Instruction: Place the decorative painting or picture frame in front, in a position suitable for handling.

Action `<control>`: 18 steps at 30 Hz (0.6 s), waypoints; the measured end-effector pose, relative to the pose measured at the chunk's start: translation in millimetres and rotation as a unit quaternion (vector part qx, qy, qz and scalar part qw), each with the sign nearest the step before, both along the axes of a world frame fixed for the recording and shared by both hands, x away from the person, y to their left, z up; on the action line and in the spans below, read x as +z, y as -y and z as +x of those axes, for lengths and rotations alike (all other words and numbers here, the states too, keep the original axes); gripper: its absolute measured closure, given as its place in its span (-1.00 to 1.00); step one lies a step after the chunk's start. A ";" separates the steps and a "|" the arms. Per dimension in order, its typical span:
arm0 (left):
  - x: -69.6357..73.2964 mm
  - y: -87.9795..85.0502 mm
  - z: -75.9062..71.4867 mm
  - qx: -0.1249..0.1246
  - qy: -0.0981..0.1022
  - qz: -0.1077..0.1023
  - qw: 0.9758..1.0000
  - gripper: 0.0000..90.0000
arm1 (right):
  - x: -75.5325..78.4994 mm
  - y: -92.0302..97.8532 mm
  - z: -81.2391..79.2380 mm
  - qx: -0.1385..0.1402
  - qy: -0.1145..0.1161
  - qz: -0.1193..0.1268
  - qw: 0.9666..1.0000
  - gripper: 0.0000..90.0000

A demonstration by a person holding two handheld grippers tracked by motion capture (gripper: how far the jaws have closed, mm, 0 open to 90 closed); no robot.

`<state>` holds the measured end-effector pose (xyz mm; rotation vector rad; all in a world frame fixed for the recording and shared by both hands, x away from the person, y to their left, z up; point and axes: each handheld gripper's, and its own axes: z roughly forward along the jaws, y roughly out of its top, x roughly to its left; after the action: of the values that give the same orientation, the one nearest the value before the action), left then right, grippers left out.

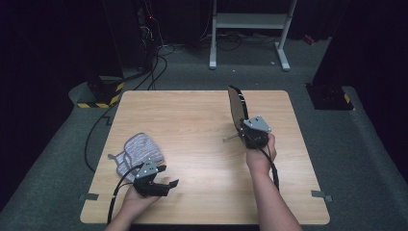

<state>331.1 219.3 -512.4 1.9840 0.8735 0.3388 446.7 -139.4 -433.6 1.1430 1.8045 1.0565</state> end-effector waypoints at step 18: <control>-0.3 7.9 -1.5 -0.010 0.005 0.001 1.000 -0.55 | 7.6 -23.9 -81.3 0.106 0.034 0.044 0.993 0.80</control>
<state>329.6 211.4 -512.7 1.9892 0.8461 0.3380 365.4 -115.5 -426.0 0.9693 1.8723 1.2944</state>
